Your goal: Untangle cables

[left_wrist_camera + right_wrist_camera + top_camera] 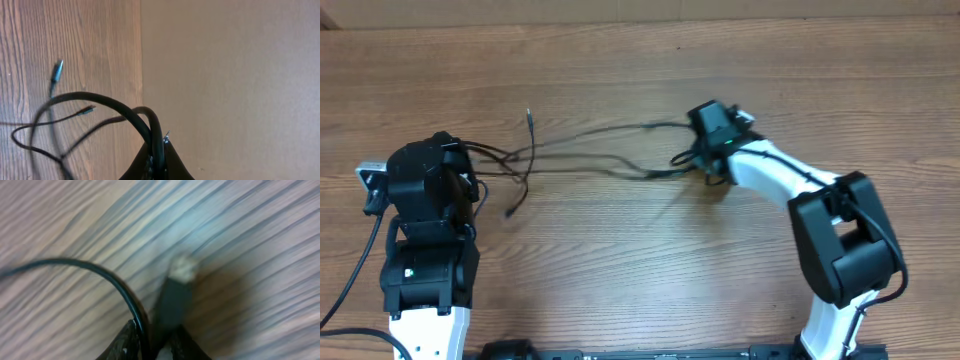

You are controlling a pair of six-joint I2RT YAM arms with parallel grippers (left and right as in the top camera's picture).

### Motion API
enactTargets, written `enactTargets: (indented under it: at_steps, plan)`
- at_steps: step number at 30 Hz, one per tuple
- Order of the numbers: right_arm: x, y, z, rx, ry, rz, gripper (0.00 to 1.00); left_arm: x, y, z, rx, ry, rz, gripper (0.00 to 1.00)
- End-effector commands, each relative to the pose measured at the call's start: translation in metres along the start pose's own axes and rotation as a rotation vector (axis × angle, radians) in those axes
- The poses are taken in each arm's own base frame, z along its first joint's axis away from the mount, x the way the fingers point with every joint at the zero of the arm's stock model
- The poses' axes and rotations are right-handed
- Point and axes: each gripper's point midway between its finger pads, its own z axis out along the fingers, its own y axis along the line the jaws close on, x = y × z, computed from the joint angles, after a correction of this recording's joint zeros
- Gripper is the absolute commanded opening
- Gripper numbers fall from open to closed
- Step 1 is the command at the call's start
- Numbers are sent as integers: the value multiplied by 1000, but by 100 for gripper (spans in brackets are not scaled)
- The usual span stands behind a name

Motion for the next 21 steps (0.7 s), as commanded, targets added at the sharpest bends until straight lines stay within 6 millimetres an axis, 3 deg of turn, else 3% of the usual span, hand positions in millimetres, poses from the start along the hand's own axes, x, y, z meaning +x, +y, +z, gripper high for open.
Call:
enactTargets:
  at_steps: [1, 5, 8, 13, 21]
  plan:
    - [-14, -21, -3, 39, -17, 38, 20, -10, -8, -4, 15, -42, 36, 4]
    - [-24, -38, 0, 69, -15, 72, 21, -6, 0, -1, -18, -26, 47, 6]
    - [-32, -46, 1, 79, -19, 97, 22, 3, 5, 2, -42, 21, 69, 16]
    - [-39, -55, 2, 89, -21, 122, 22, 29, 10, 6, -49, 167, 163, 19]
    - [-59, -71, -2, 100, -44, 79, 22, 78, 23, 11, -66, 437, 256, 34]
